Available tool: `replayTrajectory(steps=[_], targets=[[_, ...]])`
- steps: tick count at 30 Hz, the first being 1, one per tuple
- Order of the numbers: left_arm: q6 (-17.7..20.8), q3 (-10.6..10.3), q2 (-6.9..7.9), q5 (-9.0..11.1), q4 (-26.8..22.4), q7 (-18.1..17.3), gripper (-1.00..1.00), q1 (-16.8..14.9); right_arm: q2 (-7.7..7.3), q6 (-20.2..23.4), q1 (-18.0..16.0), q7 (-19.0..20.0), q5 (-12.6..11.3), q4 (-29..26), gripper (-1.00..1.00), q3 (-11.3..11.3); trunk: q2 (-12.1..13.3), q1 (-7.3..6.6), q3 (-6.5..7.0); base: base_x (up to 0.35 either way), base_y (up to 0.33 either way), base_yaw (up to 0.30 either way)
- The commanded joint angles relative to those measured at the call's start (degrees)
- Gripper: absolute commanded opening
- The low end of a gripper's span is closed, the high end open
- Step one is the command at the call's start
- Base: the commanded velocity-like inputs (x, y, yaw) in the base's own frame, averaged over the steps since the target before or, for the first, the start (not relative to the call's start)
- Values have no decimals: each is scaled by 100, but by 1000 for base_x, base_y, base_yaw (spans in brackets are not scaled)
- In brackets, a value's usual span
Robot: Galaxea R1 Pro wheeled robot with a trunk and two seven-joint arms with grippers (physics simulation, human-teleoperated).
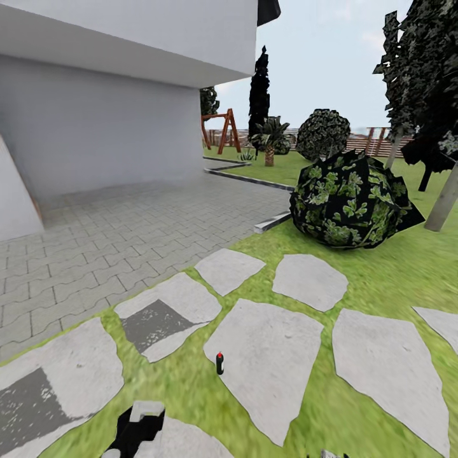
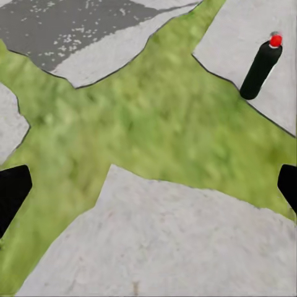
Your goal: Pick up the pesticide atomizer in the garden and spray insectifuge to fully cover both potted plants in the garden.
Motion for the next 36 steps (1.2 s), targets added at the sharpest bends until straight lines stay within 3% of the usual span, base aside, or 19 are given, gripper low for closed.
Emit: replayTrajectory(steps=[1, 5, 8, 12, 22, 28, 32, 36], targets=[[-15, 7, -13, -23, 7, 12, 100, -148, -7, -10, -121, 5, 2, -110, 100, 0, -2, -1, -7, 0, 0, 0], [-9, 19, -73, -7, 9, 21, 100, -570, -16, 17, -606, 9, 4, -319, 100, 0, -2, -1, -7, 0, 0, 0], [-8, 27, -204, 14, 9, 29, 100, -824, -26, 202, -1030, 9, 0, -367, 100, 0, -2, -1, -7, 0, 0, 0], [-23, 33, -287, 266, 8, 56, 100, -917, -36, 518, -1403, 19, -4, -483, 100, -4, -2, -1, -7, 0, 0, 0], [-83, -14, -317, 342, 7, 50, 100, -896, -70, 608, -1498, 20, 6, -549, 100, 2, -2, -1, -7, 13, -6, 0], [-101, -9, -441, 336, 3, 58, 100, -897, -92, 609, -1500, 23, 18, -556, 100, 9, -2, -1, -7, 172, -150, 0], [-101, -12, -444, 349, -34, 57, 100, -897, -113, 601, -1500, 21, 347, -571, 100, 25, -2, -1, -7, 131, -243, 0], [-91, -55, -432, 324, -25, 50, 100, -896, -116, 604, -1500, 20, 431, -589, 100, 7, -2, -1, -7, 98, -264, 0]])
